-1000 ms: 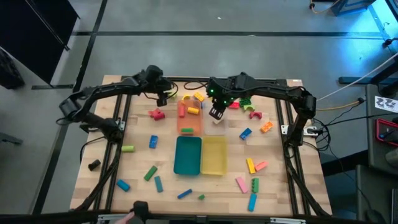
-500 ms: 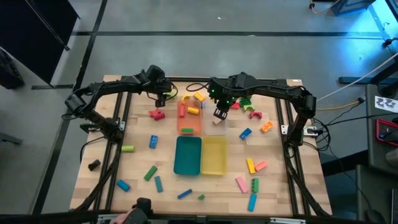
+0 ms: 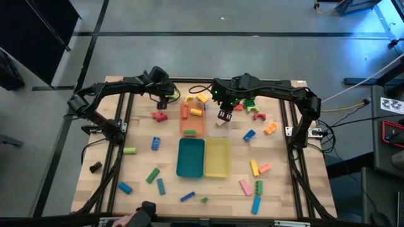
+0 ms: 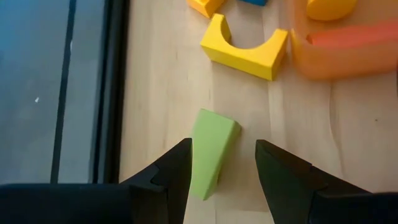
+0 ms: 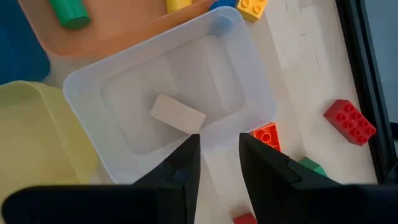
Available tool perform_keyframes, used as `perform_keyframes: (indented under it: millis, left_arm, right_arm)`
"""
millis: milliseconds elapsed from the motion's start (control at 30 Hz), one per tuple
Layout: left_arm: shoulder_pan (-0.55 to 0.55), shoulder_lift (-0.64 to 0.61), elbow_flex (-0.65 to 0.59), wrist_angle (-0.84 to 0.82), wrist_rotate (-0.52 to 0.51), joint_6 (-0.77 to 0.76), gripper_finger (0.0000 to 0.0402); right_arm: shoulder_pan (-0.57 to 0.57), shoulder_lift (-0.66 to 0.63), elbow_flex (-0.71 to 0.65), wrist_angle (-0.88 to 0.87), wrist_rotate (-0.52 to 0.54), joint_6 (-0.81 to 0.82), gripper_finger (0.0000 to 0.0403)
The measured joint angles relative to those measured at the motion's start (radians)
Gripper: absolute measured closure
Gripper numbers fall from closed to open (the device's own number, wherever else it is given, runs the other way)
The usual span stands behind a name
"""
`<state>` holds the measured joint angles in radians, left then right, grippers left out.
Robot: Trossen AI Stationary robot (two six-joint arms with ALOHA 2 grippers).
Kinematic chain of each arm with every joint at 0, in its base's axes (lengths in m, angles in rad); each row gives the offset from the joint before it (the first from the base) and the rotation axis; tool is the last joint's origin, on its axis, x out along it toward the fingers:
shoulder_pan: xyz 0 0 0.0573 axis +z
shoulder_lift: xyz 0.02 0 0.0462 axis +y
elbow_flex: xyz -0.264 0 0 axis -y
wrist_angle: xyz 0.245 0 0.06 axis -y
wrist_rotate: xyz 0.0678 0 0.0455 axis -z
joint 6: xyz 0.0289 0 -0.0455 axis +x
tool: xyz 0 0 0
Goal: Sort blocks by size
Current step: Put the left light green arch block into the transparent bin
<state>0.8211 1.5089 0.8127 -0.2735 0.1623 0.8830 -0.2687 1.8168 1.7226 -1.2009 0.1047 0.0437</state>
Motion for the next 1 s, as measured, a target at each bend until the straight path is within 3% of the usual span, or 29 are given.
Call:
perform_keyframes:
  millis: [400, 1000]
  left_arm:
    - [0.0, 0.11, 0.0, 0.148, -0.043, 0.085, 0.024]
    - [0.0, 0.125, 0.0, 0.131, -0.046, 0.074, 0.024]
  right_arm:
    - [0.0, 0.0, 0.0, 0.003, 0.0, 0.001, 0.0292]
    - [0.0, 0.0, 0.0, 0.002, 0.0, 0.002, 0.0292]
